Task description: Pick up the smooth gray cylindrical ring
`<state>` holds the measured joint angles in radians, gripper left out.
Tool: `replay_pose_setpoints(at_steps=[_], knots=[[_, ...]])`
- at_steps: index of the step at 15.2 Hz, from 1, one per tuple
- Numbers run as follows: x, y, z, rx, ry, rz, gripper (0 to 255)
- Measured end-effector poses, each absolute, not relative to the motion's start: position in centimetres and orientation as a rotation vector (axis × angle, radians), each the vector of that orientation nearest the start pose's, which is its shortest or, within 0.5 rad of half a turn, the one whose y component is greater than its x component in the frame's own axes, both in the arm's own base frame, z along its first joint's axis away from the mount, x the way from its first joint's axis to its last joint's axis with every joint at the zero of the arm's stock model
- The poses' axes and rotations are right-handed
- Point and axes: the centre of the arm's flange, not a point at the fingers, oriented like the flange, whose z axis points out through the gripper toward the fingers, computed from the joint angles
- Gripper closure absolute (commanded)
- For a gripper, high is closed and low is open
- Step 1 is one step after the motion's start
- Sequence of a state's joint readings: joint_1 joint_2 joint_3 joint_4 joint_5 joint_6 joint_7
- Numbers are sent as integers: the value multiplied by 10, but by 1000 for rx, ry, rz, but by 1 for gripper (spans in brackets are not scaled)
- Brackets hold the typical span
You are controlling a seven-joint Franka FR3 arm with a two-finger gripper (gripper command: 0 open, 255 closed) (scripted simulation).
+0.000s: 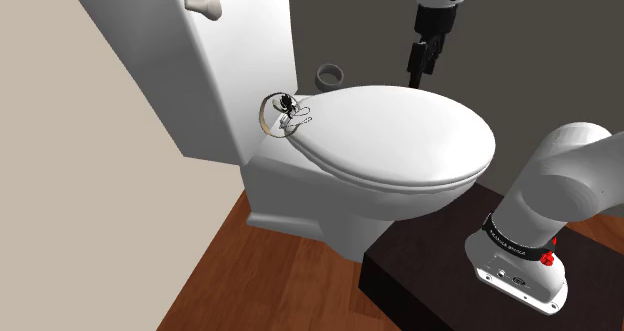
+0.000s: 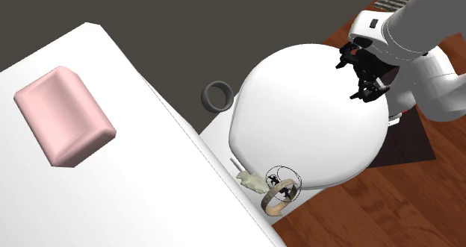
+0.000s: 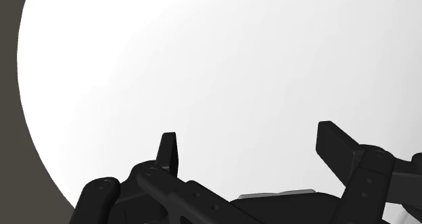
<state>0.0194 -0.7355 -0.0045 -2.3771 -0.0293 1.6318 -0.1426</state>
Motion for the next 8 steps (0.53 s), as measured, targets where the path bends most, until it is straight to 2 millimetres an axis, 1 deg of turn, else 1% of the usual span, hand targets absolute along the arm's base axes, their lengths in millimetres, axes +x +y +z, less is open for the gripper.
replay_pose_setpoints(at_steps=[2,4,6,8], knots=[[329,2,567,-3161,-258,8,0],[343,4,559,-3173,-272,-31,0],[363,2,550,-3188,-289,-80,0],[382,6,542,-3201,-307,-131,0]])
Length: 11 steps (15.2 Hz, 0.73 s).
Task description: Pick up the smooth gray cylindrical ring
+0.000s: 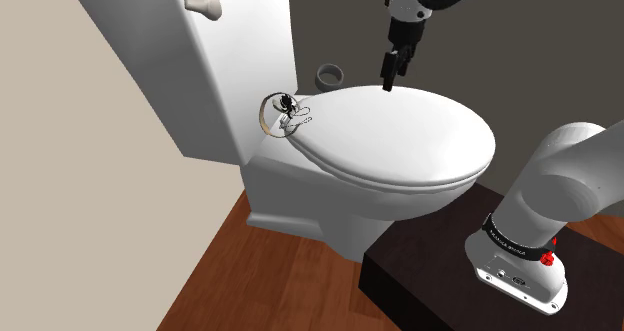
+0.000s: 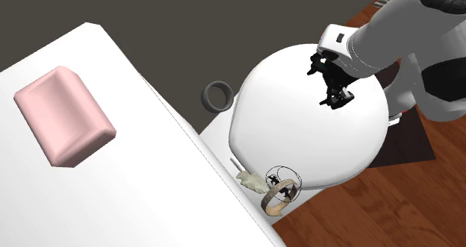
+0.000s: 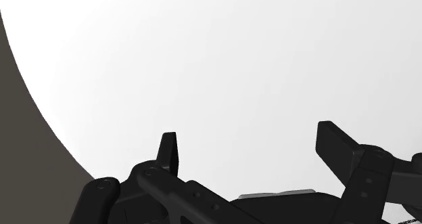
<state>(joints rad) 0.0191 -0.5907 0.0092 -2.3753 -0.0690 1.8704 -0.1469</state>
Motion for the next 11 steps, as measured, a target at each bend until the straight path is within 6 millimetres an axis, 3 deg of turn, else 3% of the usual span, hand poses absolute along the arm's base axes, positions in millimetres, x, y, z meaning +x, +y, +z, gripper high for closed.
replay_pose_setpoints(at_steps=[11], knots=[[494,15,506,-3260,-411,-430,0]])
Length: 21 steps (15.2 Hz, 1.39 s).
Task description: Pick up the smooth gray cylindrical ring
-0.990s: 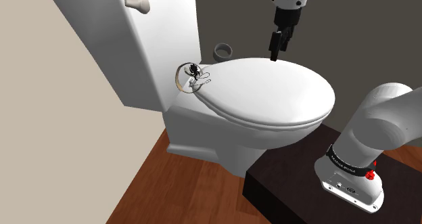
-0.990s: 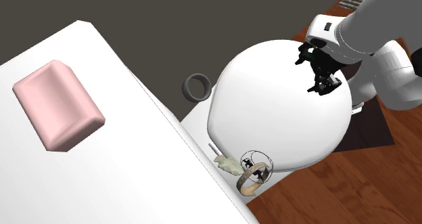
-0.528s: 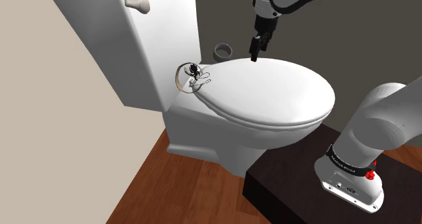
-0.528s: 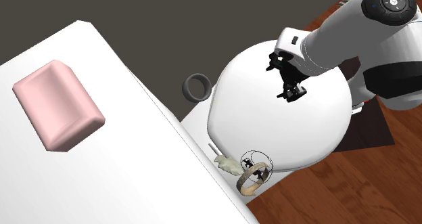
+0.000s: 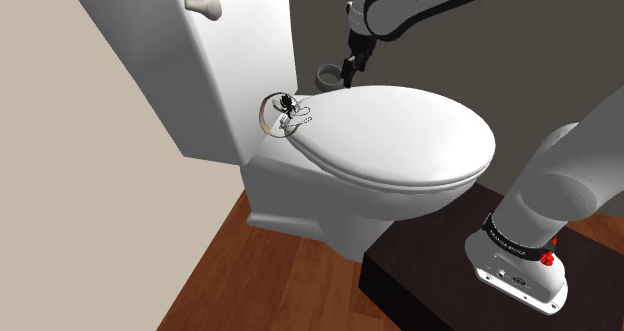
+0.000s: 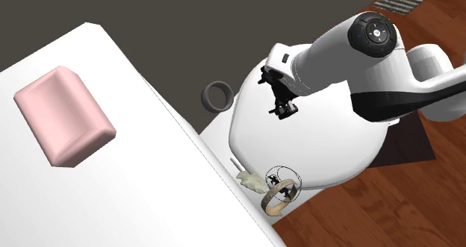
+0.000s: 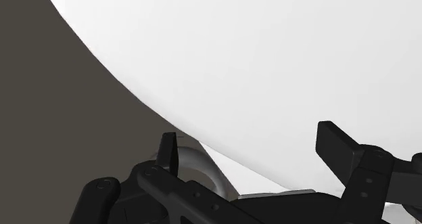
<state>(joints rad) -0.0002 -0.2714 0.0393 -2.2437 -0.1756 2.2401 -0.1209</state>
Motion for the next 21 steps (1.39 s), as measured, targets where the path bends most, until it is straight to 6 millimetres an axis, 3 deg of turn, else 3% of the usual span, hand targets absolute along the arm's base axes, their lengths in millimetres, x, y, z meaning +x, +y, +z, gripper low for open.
replay_pose_setpoints(at_steps=[9,17,18,21], knots=[[589,26,491,-3282,-494,-680,0],[598,31,453,-3282,-504,-704,0],[598,31,451,-3282,-504,-704,255],[599,30,449,-3282,-504,-705,255]])
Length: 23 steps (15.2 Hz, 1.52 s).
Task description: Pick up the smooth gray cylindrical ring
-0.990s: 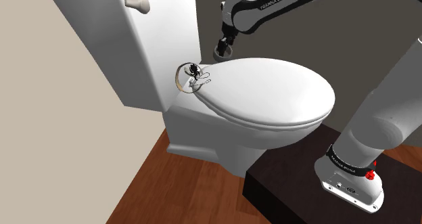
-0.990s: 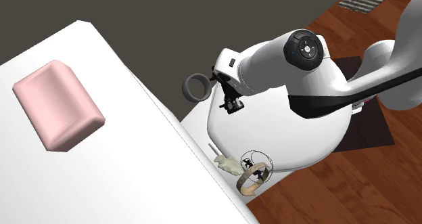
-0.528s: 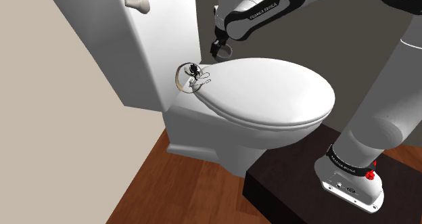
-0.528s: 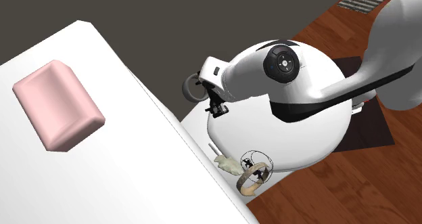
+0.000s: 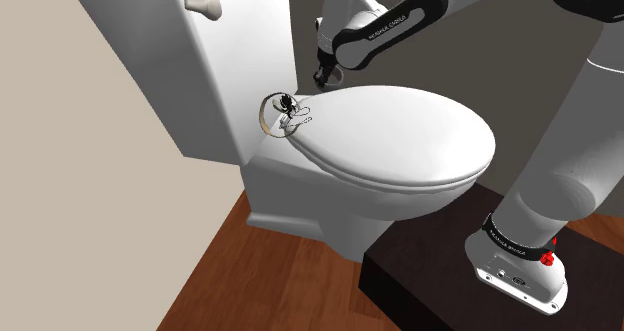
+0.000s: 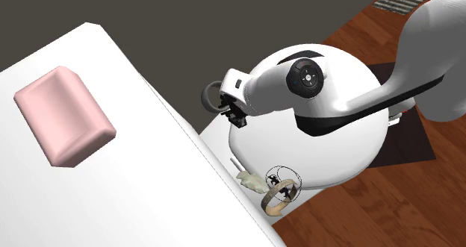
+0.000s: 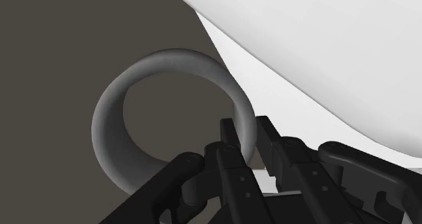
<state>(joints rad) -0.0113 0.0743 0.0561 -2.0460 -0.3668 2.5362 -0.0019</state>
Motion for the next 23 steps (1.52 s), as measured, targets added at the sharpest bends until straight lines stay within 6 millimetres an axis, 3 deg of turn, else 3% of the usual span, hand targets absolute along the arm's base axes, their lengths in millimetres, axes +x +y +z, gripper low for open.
replay_pose_setpoints(at_steps=[8,23], knots=[[598,31,450,-3282,-504,-704,255],[599,32,524,-3281,-505,-702,255]])
